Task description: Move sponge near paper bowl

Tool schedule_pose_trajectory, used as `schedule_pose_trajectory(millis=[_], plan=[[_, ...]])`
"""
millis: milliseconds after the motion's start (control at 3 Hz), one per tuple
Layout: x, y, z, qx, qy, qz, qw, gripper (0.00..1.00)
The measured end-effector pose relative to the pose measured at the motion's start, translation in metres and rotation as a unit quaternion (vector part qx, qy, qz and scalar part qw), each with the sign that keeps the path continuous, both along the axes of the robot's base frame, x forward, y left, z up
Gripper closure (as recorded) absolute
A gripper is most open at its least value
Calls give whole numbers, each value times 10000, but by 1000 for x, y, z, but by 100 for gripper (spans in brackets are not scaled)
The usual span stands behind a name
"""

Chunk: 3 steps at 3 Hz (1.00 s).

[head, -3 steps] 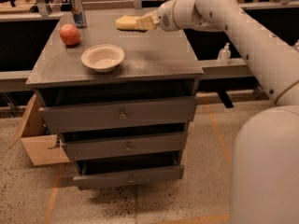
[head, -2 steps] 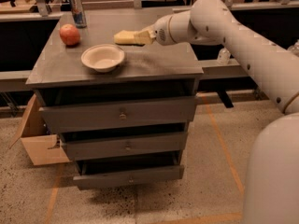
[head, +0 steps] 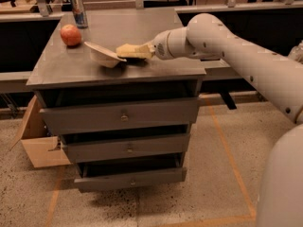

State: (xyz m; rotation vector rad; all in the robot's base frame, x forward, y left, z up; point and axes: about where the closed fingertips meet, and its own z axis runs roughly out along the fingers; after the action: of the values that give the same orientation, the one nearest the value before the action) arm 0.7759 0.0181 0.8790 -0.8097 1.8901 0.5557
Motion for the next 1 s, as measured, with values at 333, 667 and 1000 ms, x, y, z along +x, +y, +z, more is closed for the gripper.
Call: schedule_pose_trajectory(millis=[333, 667, 1000], plan=[[-3, 0, -8, 6, 116, -97, 9999, 59], [-2, -1, -11, -37, 169, -190, 9997, 38], [6, -6, -10, -65, 122, -334, 9993, 15]])
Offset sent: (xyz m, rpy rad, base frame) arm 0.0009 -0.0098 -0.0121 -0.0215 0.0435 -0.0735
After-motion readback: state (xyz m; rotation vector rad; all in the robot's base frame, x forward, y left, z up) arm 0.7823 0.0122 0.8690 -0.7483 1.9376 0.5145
